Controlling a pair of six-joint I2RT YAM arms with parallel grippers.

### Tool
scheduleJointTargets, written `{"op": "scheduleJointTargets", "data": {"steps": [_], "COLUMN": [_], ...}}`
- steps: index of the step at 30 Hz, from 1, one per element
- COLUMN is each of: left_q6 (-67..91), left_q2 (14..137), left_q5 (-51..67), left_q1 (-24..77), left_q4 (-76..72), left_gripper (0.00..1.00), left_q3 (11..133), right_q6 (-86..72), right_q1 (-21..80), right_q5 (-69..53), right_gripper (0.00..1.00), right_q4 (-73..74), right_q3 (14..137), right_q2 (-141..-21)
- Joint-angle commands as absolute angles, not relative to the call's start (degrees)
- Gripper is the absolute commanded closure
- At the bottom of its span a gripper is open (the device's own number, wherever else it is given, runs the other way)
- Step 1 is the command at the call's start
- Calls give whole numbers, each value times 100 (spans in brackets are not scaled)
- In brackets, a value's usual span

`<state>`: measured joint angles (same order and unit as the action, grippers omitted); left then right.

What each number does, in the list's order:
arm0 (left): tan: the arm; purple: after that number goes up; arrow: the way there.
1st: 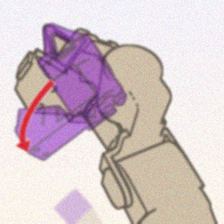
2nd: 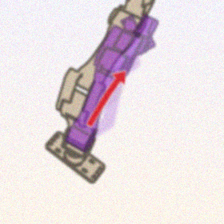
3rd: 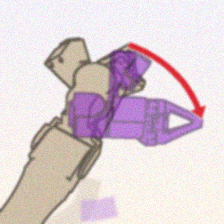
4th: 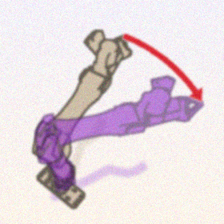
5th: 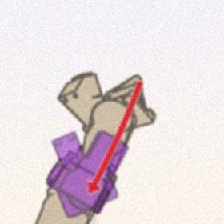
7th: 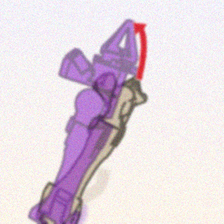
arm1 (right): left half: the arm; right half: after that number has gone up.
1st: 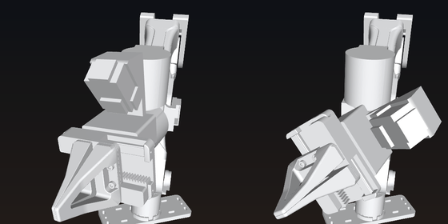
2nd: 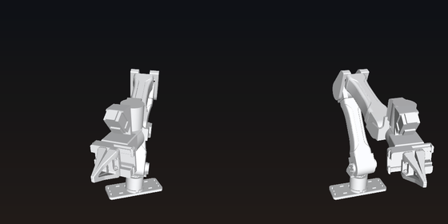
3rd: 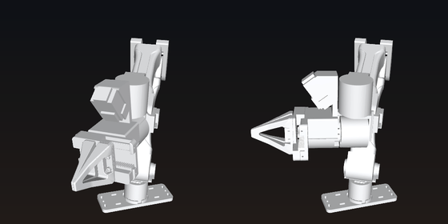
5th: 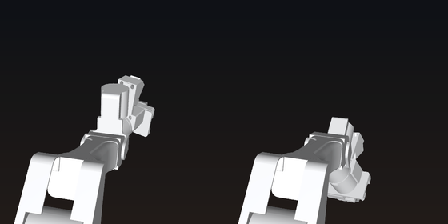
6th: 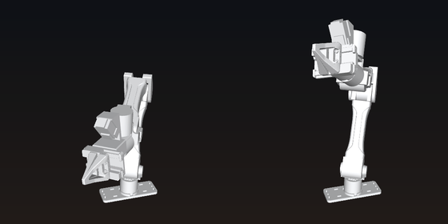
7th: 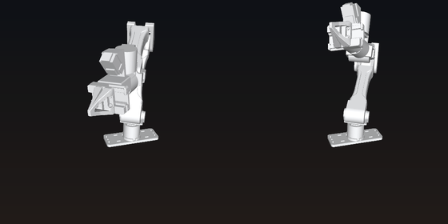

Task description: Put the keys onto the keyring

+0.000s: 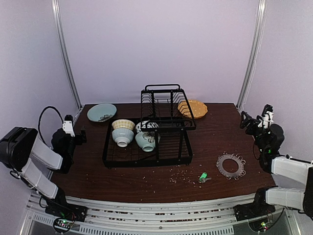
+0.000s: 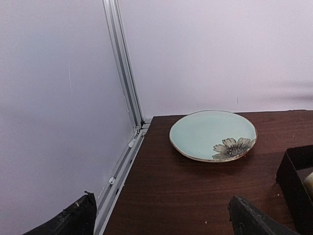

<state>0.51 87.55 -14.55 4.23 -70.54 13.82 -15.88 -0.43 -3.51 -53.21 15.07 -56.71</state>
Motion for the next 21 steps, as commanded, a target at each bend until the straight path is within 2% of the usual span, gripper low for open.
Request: {"op": "scheduleJointTargets", "data": {"steps": [1, 3, 6, 10, 21], "left_q6": [0, 82, 10, -18, -48], "left_q2": [8433, 8578, 8807, 9049, 9018], "left_q5": [-1462, -1660, -1448, -1435, -1272], "left_q1": [447, 444, 435, 434, 432], "left_q4": [-5610, -5752, -7148, -8145, -7852], "left_gripper": [2, 2, 1, 2, 2], "left_q3": [2303, 2277, 1607, 1186, 1306], "right_q6": [-1770, -1639, -1539, -1512, -1620], "right_q1": [-79, -79, -76, -78, -79], "right_q5": [-824, -655, -384, -360, -287], "right_gripper": [0, 0, 0, 0, 0], "right_q4": [-4398, -4565, -5023, -5276, -5625], "right_q3": [1782, 1607, 1330, 1237, 1183], "right_q2": [-5371, -5374, -5496, -5771, -6150]}}
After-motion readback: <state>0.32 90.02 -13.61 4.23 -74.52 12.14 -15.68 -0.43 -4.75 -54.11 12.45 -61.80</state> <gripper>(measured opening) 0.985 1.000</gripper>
